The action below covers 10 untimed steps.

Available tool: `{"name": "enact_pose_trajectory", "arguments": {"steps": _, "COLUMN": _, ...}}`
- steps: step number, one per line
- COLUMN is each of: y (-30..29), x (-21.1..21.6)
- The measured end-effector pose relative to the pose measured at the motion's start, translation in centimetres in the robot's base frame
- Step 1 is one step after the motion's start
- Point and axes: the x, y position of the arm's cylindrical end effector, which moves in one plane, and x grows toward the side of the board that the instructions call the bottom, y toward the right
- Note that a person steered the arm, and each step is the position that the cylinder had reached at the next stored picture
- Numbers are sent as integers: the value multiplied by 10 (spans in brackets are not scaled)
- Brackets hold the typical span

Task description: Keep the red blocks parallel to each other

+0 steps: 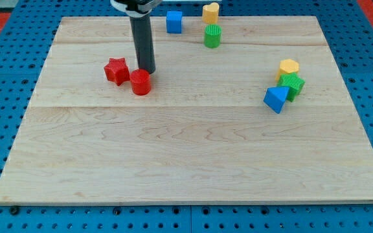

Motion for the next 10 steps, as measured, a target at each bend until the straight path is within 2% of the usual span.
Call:
{"name": "enact_pose_trajectory", "arguments": {"steps": 2, "y": -84, "x": 0}}
{"name": "enact_pose_trajectory", "arguments": {"steps": 3, "y": -97, "x": -15}}
{"name": "enact_pose_trajectory", "arguments": {"steps": 4, "y": -109, "x": -2}}
{"name": "enact_pose_trajectory", "arguments": {"steps": 5, "y": -118, "x": 37}}
{"name": "enact_pose_trajectory", "arguments": {"steps": 6, "y": -98, "x": 48}}
{"name": "enact_pose_trajectory", "arguments": {"steps": 7, "y": -81, "x": -10}}
{"name": "enact_pose_trajectory", "arguments": {"steps": 8, "y": -118, "x": -31}}
{"name": "enact_pose_trajectory", "arguments": {"steps": 9, "y": -135, "x": 2}}
{"name": "enact_pose_trajectory", "arguments": {"steps": 10, "y": -118, "x": 66}}
